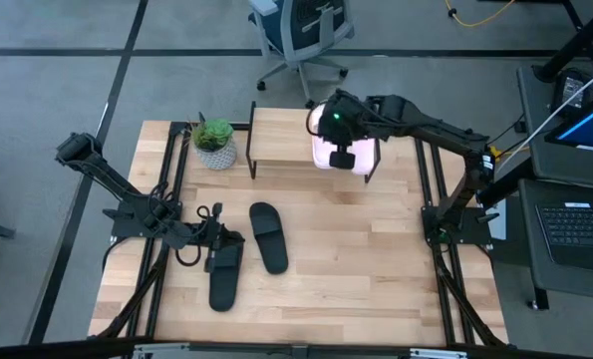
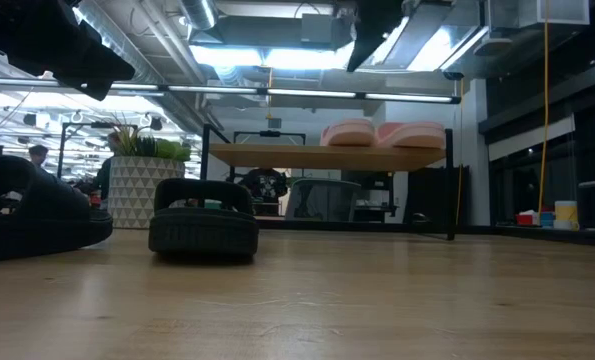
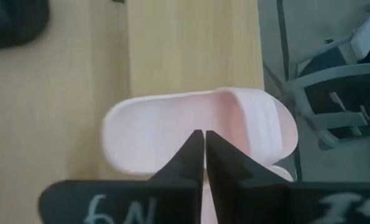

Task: Pick and place slides into the shelf
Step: Put the top black slide on the shelf

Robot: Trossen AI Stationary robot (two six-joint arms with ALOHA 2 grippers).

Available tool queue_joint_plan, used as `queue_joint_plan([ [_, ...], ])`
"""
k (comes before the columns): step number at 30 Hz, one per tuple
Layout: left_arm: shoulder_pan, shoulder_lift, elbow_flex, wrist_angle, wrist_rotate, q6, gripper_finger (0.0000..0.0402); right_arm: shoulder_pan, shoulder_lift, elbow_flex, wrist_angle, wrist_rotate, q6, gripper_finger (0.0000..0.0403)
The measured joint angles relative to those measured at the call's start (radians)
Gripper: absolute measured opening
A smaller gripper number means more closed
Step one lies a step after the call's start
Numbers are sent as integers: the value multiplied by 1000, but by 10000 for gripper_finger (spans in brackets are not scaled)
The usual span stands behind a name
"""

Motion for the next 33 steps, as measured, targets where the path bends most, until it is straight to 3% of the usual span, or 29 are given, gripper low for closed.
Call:
queue_joint_plan([
  [8,0,0,0,1,0,0,0,168,-167,-105,51,-2,119,27],
  [20,0,0,0,4,0,0,0,372,-504,-812,600,-1,259,22],
  [33,0,0,1,116,0,-18,0,518,-705,-1308,1110,-1,322,21],
])
